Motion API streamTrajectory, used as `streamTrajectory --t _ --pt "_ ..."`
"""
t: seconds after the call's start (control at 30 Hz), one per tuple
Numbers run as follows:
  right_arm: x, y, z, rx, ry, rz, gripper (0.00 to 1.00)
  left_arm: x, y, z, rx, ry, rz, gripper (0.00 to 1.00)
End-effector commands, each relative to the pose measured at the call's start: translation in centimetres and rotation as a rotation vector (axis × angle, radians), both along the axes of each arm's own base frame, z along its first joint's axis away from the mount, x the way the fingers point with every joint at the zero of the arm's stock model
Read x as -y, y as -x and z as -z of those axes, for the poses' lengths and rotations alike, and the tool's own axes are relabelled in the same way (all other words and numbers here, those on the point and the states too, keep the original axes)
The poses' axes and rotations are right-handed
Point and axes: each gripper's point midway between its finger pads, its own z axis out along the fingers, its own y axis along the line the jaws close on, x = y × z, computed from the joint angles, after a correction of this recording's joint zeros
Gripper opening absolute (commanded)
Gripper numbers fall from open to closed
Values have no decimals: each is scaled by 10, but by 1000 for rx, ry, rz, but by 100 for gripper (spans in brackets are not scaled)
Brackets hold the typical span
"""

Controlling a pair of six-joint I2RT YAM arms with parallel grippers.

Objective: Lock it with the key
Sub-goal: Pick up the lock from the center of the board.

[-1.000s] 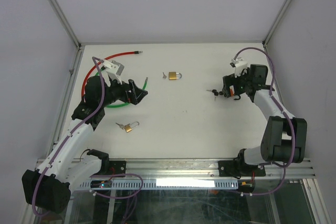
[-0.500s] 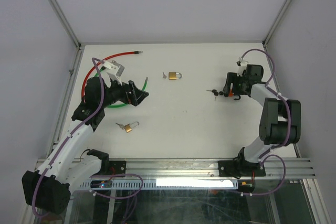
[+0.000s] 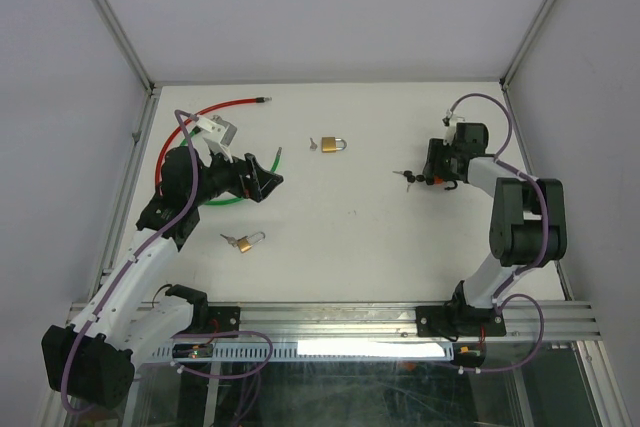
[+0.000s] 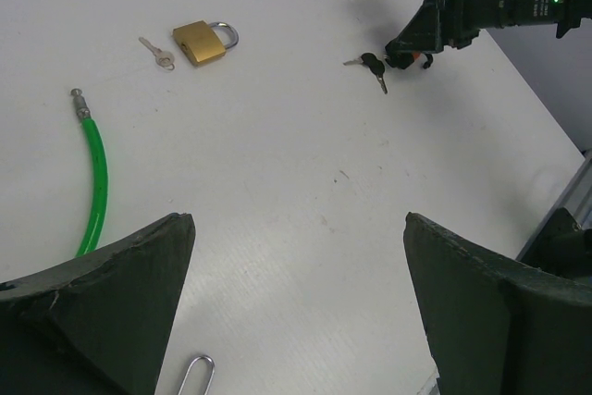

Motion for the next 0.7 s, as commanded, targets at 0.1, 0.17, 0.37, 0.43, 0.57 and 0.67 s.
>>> streamTrajectory --t 0.1,0.17,0.37,0.43,0.57,0.67 --pt "6 -23 -16 79 27 16 51 -1 1 -21 75 33 9 99" --pt "5 -22 -13 71 29 10 50 -1 2 -22 78 34 9 99" --pt "6 -20 -8 52 35 2 54 0 3 -23 78 39 15 99" --pt "6 -20 -8 51 37 -1 54 0 3 -23 80 40 17 99" --pt "6 -19 -7 47 41 -6 53 0 4 -24 81 39 16 99" --pt "6 -19 -10 55 40 -13 50 0 4 -24 83 39 18 99"
